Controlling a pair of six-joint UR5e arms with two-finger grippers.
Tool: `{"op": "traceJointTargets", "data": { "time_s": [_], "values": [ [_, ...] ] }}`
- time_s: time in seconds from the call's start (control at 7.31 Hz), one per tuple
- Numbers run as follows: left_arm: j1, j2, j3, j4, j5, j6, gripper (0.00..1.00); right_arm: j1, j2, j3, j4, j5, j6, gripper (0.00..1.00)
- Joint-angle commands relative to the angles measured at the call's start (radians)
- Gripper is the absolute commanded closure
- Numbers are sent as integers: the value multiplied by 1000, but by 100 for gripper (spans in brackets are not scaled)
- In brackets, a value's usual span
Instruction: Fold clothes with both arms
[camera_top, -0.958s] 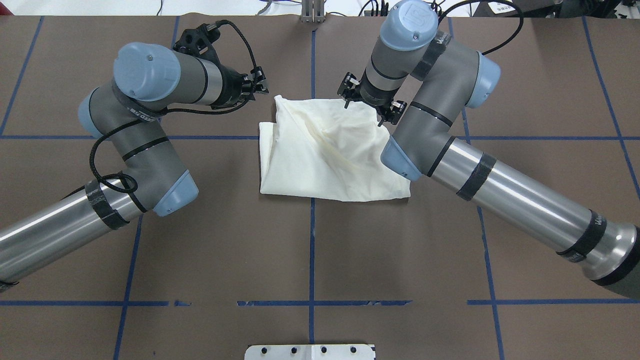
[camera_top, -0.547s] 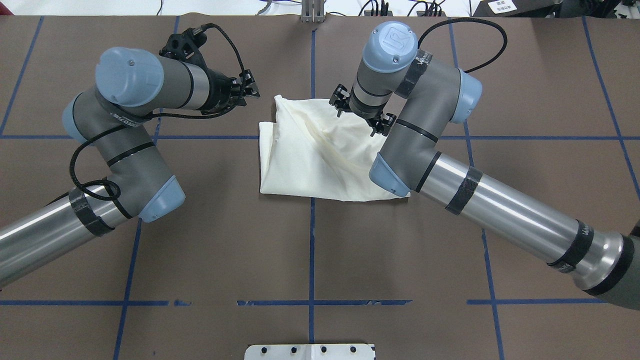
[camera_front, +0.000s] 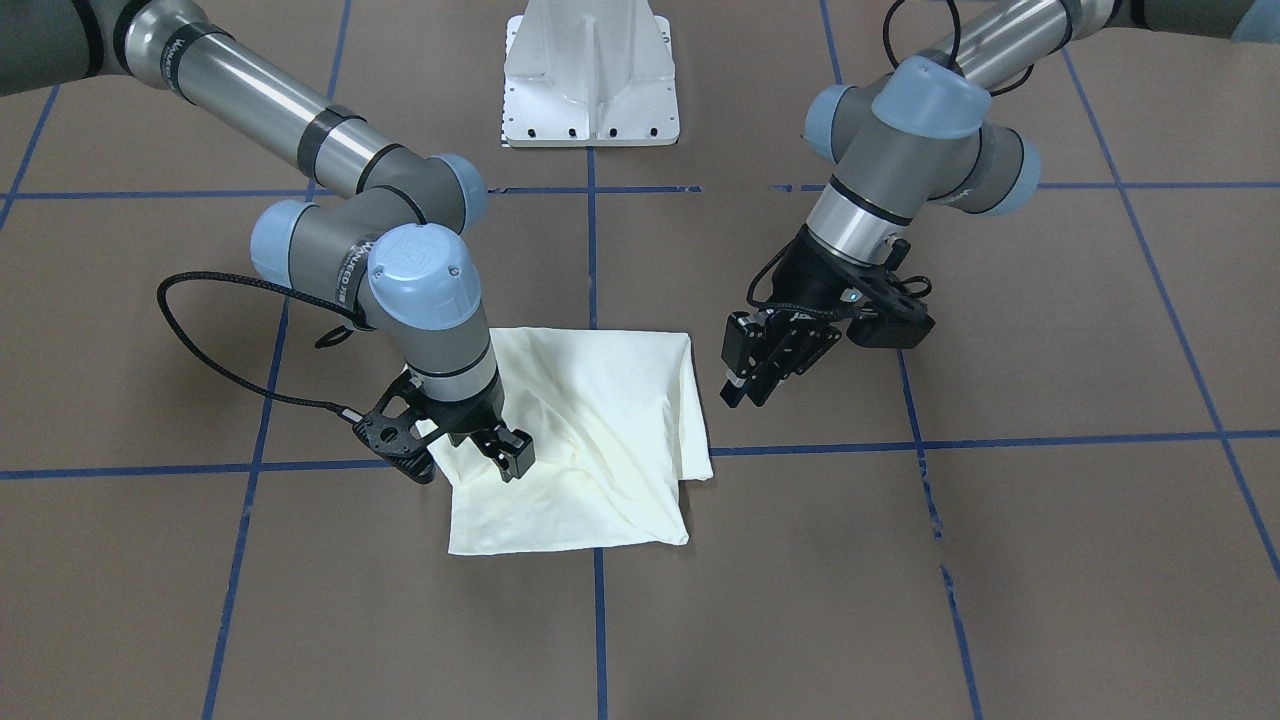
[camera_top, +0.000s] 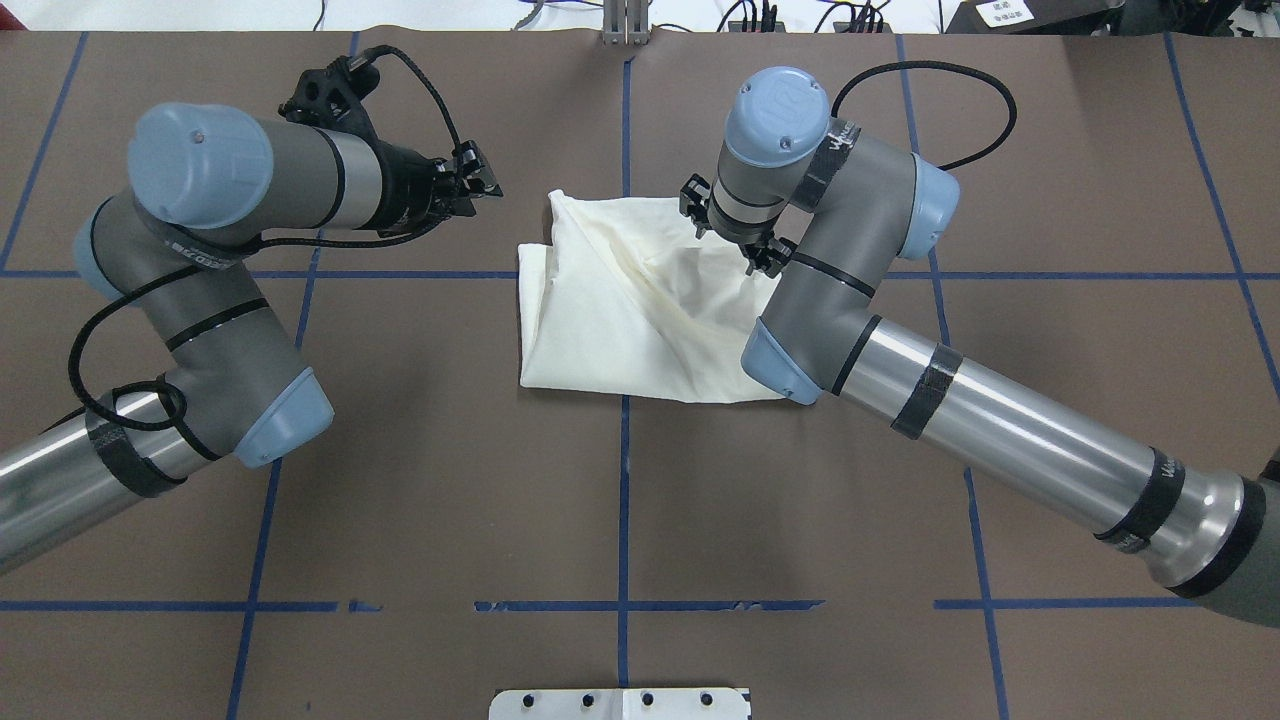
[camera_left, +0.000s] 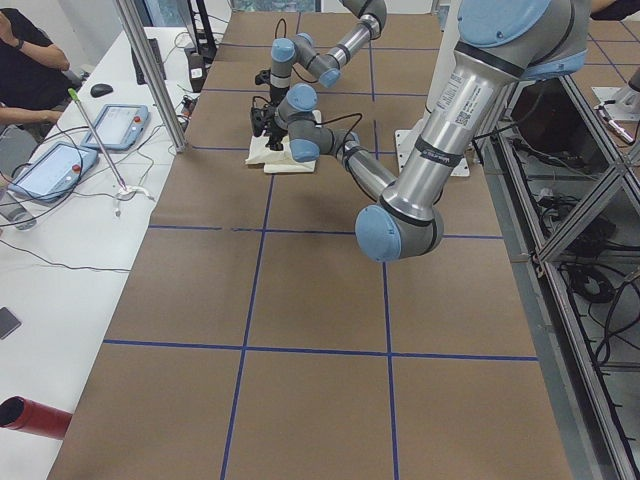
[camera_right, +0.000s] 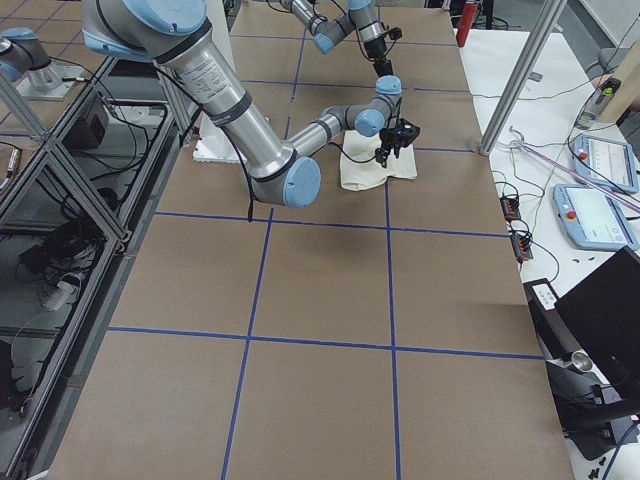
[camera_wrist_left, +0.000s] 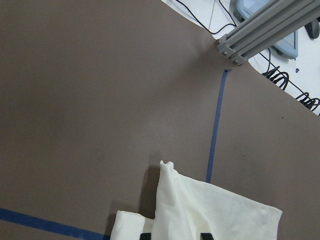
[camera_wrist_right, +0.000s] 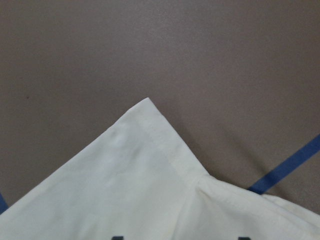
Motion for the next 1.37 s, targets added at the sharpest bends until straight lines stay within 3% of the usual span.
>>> {"op": "traceJointTargets", "data": {
  "time_s": [0.0,0.14,0.68,1.09,1.23],
  "values": [
    [0,8,-31,27,-4,0,56,8,2,-30,4,-3,2,78],
    [-2,8,-39,27,-4,-1,56,15,2,-28,4,3,-12,100],
    [0,8,-39,27,-4,-18,56,45,2,-23,6,16,-93,100],
    [1,8,-39,27,-4,-29,54,133,-1,-30,-1,88,-188,100],
    [4,6,-39,27,-4,-55,54,126,2,-72,1,86,-188,100]
  ]
}}
